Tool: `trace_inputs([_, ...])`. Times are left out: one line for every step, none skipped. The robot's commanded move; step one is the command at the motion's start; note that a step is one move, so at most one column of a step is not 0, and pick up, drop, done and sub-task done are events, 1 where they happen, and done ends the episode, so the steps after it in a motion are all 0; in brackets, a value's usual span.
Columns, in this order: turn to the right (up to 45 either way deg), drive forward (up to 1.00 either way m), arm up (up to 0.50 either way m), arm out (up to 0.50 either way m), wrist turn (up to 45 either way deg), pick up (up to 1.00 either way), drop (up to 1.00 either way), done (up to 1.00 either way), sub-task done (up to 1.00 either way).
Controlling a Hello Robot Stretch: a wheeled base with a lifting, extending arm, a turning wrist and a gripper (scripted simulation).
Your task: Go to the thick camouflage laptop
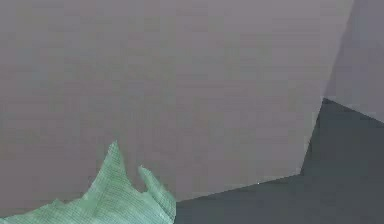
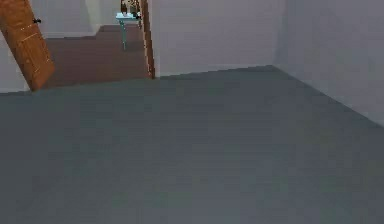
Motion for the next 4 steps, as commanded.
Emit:
trace_inputs([45.0, 0.0, 0.0, 0.0, 0.0, 0.0, 0.0, 0.0, 0.0])
trace_inputs([18.0, 0.0, 0.0, 0.0, 0.0, 0.0, 0.0, 0.0, 0.0])
trace_inputs([0.0, 0.05, 0.0, 0.0, 0.0, 0.0, 0.0, 0.0, 0.0])
trace_inputs([-9.0, 0.0, 0.0, 0.0, 0.0, 0.0, 0.0, 0.0, 0.0])
